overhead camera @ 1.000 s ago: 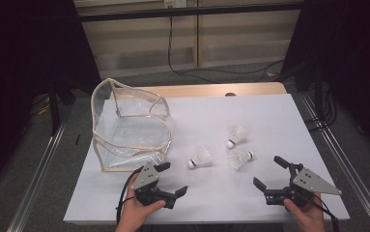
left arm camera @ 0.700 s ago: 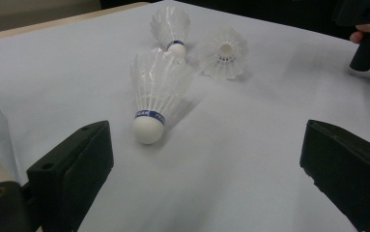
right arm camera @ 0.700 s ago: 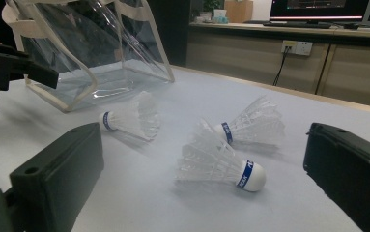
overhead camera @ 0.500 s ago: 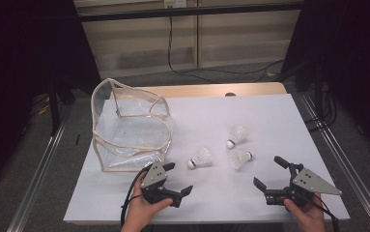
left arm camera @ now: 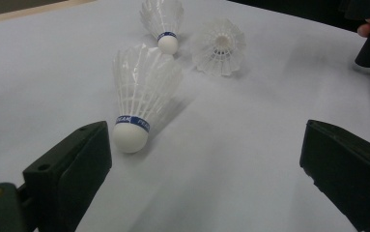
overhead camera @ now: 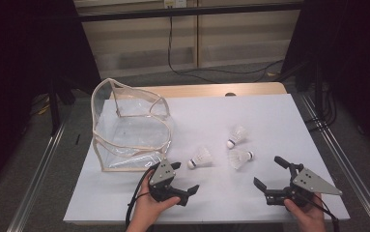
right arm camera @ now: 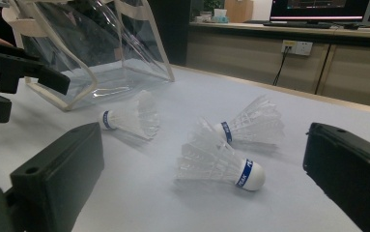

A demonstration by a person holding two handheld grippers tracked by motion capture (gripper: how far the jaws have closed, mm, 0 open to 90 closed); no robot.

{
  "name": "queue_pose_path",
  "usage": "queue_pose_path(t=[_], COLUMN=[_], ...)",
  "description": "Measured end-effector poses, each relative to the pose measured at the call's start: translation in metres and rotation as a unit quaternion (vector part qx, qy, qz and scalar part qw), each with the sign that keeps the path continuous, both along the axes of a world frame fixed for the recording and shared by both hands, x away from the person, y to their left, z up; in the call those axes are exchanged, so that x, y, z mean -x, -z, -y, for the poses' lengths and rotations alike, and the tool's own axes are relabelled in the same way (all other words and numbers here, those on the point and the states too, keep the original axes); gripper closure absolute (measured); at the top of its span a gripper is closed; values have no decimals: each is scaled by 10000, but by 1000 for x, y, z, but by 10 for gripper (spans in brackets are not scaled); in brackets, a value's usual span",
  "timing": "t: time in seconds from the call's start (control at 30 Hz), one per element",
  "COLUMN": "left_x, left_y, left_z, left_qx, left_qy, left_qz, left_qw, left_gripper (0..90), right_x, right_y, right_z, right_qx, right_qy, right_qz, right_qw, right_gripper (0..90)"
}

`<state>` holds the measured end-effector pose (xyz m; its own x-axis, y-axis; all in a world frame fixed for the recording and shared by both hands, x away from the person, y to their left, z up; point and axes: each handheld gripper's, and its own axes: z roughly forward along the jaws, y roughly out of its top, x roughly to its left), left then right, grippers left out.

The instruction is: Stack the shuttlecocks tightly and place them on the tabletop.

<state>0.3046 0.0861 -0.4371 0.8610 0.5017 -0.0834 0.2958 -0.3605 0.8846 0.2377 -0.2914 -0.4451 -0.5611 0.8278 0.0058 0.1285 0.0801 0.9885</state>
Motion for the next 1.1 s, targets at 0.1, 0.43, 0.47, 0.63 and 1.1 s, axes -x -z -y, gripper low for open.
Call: queue_pose_path(t=[0.1,0.43,0.47,0.63,1.1], left_x=[-1,-10,-11,-15,-27], left_y=[-1,0,0,2,7], left_z=[7,23,24,29,37], left_qx=[32,-50,-71,-113,-338], left_qy=[-111,-151,-158,-119,-240], left_qz=[-99,-255,-266,-320,-476], left_qw=[9999,9995,9995,9994,9980], left_gripper=[19,33,36,54,109], right_x=[0,0,0,0,0], right_y=[0,0,0,0,0], right_z=[0,0,0,0,0], right_qx=[3,3,5,9,25], right_qy=[-15,-21,-21,-37,-59], right_qz=[-1,0,0,-9,-9], right_qw=[10000,10000,10000,10000,10000], right_gripper=[5,5,5,6,9])
